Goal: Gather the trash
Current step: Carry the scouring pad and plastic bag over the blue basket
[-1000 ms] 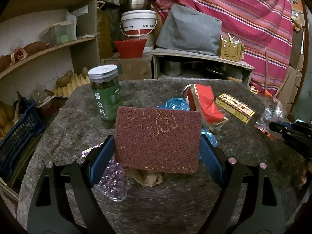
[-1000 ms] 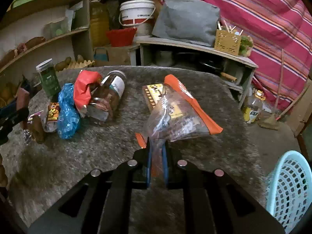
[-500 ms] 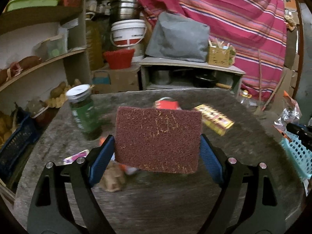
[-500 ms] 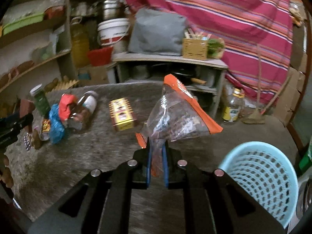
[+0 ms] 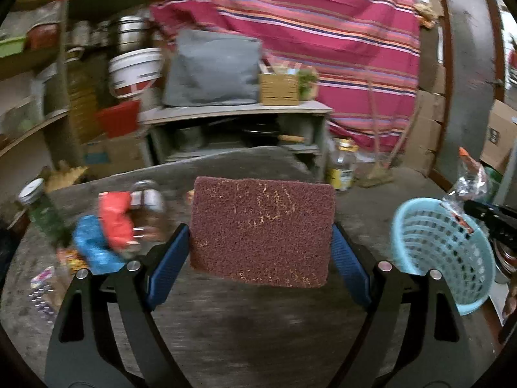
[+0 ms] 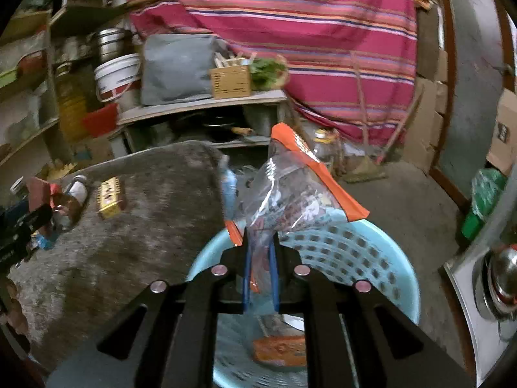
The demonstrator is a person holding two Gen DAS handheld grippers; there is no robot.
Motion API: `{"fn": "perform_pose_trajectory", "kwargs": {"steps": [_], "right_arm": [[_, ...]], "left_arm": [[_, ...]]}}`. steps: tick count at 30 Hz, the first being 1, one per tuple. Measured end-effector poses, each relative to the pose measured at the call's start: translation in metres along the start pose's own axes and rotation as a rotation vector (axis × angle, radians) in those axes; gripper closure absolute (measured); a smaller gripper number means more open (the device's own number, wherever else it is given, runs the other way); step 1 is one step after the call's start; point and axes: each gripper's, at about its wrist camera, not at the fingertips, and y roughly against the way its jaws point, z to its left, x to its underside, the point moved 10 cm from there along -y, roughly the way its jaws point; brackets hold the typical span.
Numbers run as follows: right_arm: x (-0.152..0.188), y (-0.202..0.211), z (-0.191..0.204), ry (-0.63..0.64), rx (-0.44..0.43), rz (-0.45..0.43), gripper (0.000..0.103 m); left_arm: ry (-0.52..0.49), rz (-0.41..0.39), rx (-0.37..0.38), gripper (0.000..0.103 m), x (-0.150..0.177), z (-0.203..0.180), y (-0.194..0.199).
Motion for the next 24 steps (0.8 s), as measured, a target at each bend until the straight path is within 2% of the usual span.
{"fn": "perform_pose_trajectory", "kwargs": {"steps": [10, 15, 22, 24], "right_arm": [[0.013, 0.005, -0.063, -0.082, 0.062, 0.011, 0.093], [0.017, 0.007, -0.090, -0.148, 0.075, 0.008, 0.093], [0.023, 0.004, -0.105, -0.186, 0.075, 0.014, 0.093], [0.024, 0.005, -0.107, -0.190, 0.075, 0.016, 0.093]], "left_arm": [[-0.072, 0.034, 0.124, 0.020, 0.010, -0.113, -0.022], [-0.095, 0.059, 0.173, 0.020, 0.015, -0.156, -0.032], [-0.126, 0.084, 0.212, 0.019, 0.015, -0.193, -0.044], [-0.116, 0.090, 0.218, 0.015, 0.014, -0.195, -0.045]]}}
